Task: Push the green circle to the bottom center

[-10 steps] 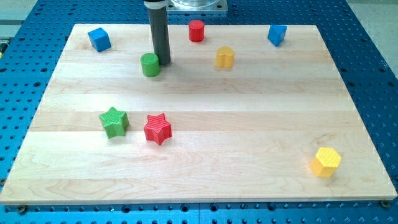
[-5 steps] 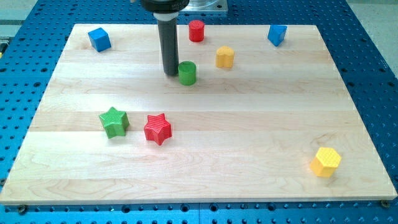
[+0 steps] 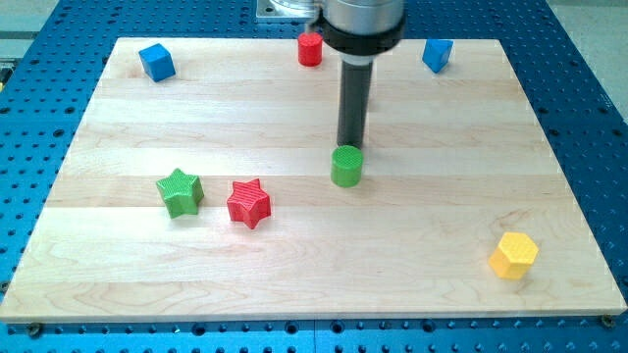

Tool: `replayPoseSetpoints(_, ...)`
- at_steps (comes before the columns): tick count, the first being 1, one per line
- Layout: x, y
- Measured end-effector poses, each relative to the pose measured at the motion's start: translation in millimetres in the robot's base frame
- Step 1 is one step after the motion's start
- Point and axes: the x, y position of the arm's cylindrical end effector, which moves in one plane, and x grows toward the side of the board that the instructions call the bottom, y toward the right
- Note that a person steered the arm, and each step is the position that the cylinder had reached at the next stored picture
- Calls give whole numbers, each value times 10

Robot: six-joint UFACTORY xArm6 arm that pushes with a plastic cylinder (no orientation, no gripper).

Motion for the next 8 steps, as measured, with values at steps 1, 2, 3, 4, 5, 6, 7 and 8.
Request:
replayPoseSetpoints(1, 638, 4)
replayPoseSetpoints(2, 841, 1)
replayPoseSetpoints(3, 849, 53)
replayPoseSetpoints(4, 926, -102)
replayPoseSetpoints(5, 696, -219)
replayPoseSetpoints(6, 846, -412)
replayPoseSetpoints(7, 1148, -465)
replayPoseSetpoints(8, 1135, -478)
